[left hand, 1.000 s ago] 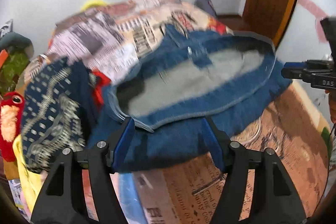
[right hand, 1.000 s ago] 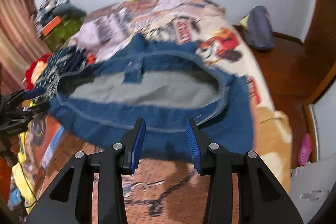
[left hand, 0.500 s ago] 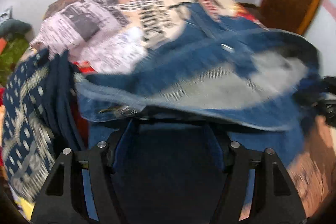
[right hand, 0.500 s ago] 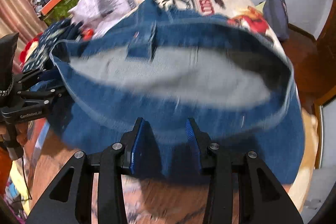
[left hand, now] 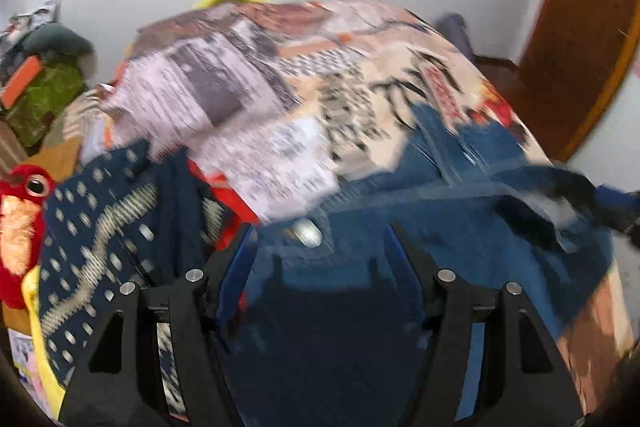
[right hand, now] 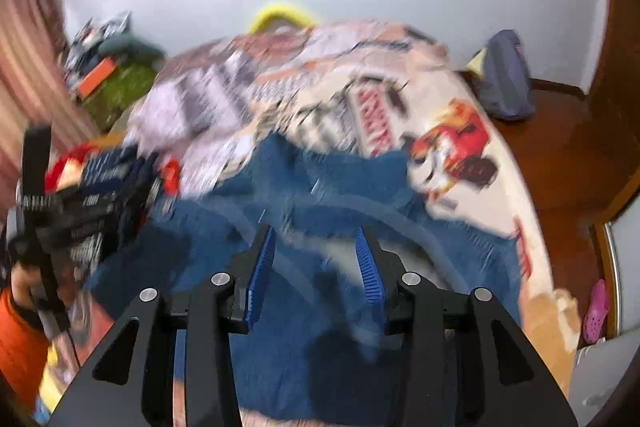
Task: Fold large clothes
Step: 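Lift the hem with both grippers and fold it over toward the collar, then open both grippers and smooth the folded jacket flat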
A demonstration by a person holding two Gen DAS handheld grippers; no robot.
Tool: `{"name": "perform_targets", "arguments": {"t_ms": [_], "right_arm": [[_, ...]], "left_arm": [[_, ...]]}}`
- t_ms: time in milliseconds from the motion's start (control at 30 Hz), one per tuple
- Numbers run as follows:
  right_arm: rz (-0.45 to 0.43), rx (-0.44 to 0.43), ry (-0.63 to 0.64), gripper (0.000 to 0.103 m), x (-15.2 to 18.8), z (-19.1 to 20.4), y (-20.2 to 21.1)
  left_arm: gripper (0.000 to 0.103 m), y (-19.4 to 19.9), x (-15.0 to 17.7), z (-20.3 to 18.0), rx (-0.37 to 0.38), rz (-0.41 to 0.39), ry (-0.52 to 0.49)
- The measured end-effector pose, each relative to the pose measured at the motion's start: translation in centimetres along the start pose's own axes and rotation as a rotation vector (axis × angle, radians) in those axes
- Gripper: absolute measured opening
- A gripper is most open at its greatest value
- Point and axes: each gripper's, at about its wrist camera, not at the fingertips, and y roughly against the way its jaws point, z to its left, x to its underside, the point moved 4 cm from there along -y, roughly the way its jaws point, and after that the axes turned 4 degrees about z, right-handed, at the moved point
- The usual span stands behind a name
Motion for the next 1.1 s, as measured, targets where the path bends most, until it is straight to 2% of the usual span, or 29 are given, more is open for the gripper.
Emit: {"name": "perform_targets", "arguments": {"t_ms": [133,300,400,467,500,533,600,700,733,800,867,1000,1100], "right_arm": [[0.105,-0.008,0.035,0.040,4.2,0.5,-2.0],[0.191,0.029,-0.033,0.040,6.9,-2.4,-4.7],[0.183,0.036,-0.067,0.040,5.8,-4.3,-5.5],[0.185,0.092,-0.091,0.039,4.2,-5.9,-6.4],[0.184,0.141,-0.099,0.039,2.7,-7.0,-6.9],[0.172,0.177,-0.107,0.039,1.7,-7.8,-7.1],[0.094,0.292,-0.159,0.039,-0.9,-9.9,-6.3],[-0.028,0.291,-0.268,0.039,-2.9,-11.1,-4.1],[-0.058,0.267,-0.291,0.040,-3.2,-11.1,-3.4],[-0.061,0.210,-0.271,0.040,-2.7,-9.8,-2.8],[-0.044,0.193,-0.218,0.040,-1.6,-7.9,-2.6],[0.077,0.118,-0.033,0.040,2.4,-3.6,-4.2],[0.163,0.145,0.062,0.043,5.5,-2.3,-5.4]], "left_arm": [[0.065,-0.3,3.1,-2.2,0.038,0.051,-0.070],[0.067,-1.1,6.2,-3.7,0.048,0.084,-0.118],[0.071,-2.6,7.2,-3.7,0.041,0.106,-0.118],[0.081,-3.1,7.2,-3.1,0.047,0.088,-0.077],[0.081,-3.3,7.1,-2.8,0.050,0.086,-0.062],[0.081,-3.5,7.0,-2.7,0.055,0.084,-0.051],[0.083,-3.9,6.8,-2.2,0.044,0.075,-0.038],[0.084,-4.1,6.5,-1.6,0.032,0.060,-0.028],[0.084,-4.1,6.4,-1.5,0.025,0.055,-0.028],[0.084,-3.9,6.4,-1.2,-0.001,0.045,-0.029],[0.084,-3.7,6.4,-0.9,-0.022,0.041,-0.026],[0.084,-2.5,7.9,-0.1,-0.057,0.034,-0.022],[0.084,-1.3,9.6,0.9,-0.054,0.020,0.003]]}}
